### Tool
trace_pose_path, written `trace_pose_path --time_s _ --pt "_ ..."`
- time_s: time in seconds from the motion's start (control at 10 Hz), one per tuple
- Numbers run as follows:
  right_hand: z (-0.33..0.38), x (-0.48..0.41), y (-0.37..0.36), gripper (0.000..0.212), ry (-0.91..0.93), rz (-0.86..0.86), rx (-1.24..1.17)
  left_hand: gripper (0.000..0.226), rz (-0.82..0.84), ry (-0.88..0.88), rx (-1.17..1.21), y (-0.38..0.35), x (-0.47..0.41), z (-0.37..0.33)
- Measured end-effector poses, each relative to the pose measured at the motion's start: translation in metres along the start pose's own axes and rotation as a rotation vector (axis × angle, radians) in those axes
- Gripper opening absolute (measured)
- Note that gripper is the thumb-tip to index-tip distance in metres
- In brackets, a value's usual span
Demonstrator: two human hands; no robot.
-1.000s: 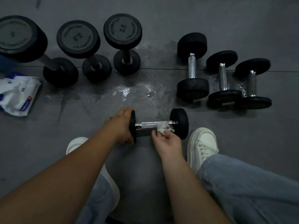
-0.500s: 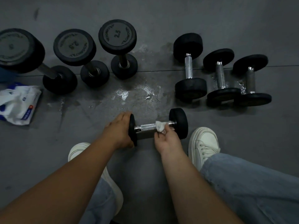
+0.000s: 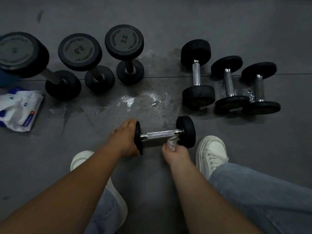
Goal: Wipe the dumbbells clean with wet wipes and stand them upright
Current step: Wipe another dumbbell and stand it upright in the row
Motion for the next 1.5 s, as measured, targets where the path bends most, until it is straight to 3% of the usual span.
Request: trace_pose_path --time_s 0.2,0.4,0.5,0.6,0.7,0.8,0.9,1.0,1.1,1.2,1.3,1.4,1.5 --pt "-0.011 0.019 -0.014 0.028 -0.006 0.109 0.048 0.125 0.016 0.008 0.007 0.001 0.0 0.0" --pt "-0.005 0.014 -0.022 0.013 0.161 -0.01 0.318 0.127 0.017 0.014 0.008 0.001 -0.002 0.0" --pt "-0.009 0.015 0.009 0.009 0.199 -0.03 0.179 0.126 0.014 0.012 0.009 0.001 -0.001 0.0" --pt "0.001 0.014 -0.003 0.015 0.26 -0.044 0.453 0.124 0.011 0.006 -0.001 0.001 0.001 -0.001" --pt "0.006 0.027 -0.02 0.014 0.466 -0.132 0.931 0.127 0.011 0.023 0.005 0.001 0.001 0.0" --pt "0.003 0.04 -0.012 0.015 0.552 -0.127 1.132 0.127 0.016 0.025 0.015 0.001 -0.001 0.0" --pt "0.006 0.039 -0.011 0.017 0.318 -0.157 0.825 0.127 0.014 0.018 0.006 -0.001 -0.001 0.0" --pt "-0.002 0.049 -0.023 0.003 0.364 0.001 0.737 0.13 0.012 0.024 0.011 -0.001 -0.001 0.001" --pt "-0.014 0.058 -0.021 0.025 0.757 0.171 1.282 0.126 0.02 0.024 0.004 0.001 -0.003 0.001" --pt "-0.006 0.065 -0.055 0.023 1.331 0.286 1.936 0.125 0.012 0.018 0.014 -0.001 -0.002 0.001" --pt "0.013 0.043 -0.068 0.04 1.556 0.121 2.608 0.125 0.02 0.024 -0.003 0.001 -0.002 0.001" --pt "0.012 0.042 -0.027 0.06 1.463 -0.14 3.273 0.126 0.041 0.03 -0.038 0.005 -0.001 -0.001" --pt "0.01 0.053 -0.015 0.06 1.425 -0.096 3.383 0.12 0.041 0.019 -0.047 0.007 -0.002 -0.001"
Point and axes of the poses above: each hand's wrist, its own x-axis away from the middle knuckle, its own y-axis out of the back of the hand, z = x × y, the point moved 3 cm from there along -x, towards the middle knuckle, and after that the axes turned 1 degree about y, right-handed, at the moved point
